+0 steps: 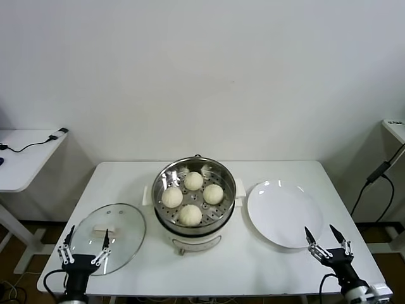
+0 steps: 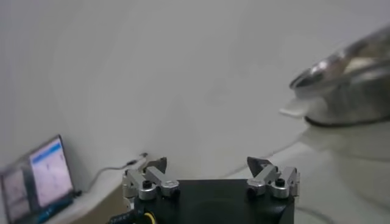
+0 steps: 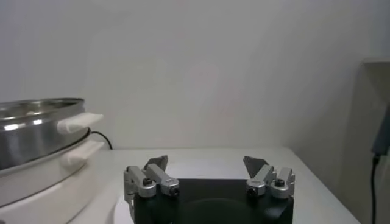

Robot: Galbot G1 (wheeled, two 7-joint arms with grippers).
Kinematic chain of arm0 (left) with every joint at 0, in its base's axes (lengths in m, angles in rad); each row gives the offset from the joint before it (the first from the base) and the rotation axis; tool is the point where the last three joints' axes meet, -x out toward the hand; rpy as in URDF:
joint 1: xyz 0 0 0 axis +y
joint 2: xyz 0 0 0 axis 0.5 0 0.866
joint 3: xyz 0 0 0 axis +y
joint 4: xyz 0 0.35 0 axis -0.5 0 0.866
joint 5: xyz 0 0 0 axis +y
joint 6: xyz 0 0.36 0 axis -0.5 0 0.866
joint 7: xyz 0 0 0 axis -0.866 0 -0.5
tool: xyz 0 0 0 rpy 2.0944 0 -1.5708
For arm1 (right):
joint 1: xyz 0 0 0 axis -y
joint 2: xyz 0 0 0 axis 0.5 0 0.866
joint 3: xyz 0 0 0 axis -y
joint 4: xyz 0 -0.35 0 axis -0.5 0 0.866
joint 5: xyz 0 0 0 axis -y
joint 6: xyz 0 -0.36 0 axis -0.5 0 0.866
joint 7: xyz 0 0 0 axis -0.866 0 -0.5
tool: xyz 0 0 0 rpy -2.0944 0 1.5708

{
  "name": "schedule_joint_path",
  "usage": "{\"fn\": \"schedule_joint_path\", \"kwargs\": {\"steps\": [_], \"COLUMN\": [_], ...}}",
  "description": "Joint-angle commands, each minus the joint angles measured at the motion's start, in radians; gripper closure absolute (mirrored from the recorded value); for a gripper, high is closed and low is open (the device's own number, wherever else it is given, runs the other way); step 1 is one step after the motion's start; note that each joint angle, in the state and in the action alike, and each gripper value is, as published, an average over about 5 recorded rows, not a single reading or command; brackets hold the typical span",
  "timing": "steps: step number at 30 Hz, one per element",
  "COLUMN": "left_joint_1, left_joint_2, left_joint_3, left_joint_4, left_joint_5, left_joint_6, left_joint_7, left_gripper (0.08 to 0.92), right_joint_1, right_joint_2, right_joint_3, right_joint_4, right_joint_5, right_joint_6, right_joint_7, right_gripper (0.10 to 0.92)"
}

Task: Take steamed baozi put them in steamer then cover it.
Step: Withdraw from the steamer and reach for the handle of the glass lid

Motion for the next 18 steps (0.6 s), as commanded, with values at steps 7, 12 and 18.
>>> {"fn": "schedule_joint_path", "kwargs": {"steps": [7, 12, 18], "left_joint_1": [-0.078, -0.075, -0.099], "left_joint_2": [-0.011, 0.008, 0.042], "left_joint_3": [0.0, -0.023, -0.035], "left_joint_4": [0.292, 0.352, 0.336], "left_joint_5": [0.927, 0.976, 1.049], "left_joint_6": [-0.032, 0.04, 0.073], "left_joint_7": [-0.369, -0.406, -0.404], "left_gripper": [0.177, 0.177, 0.177], "right_joint_1": [-0.003, 0.008, -0.004], "right_joint_2": [0.075, 0.108, 0.112], "right_joint_3": [-0.031, -0.046, -0.047], "right_joint_4": [-0.111, -0.078, -0.054], "right_joint_5": [-0.014, -0.057, -0.088], "right_joint_6": [0.081, 0.065, 0.053], "right_joint_7": [0.019, 0.019, 0.022], "right_gripper": [0.203, 0.203, 0.203]}}
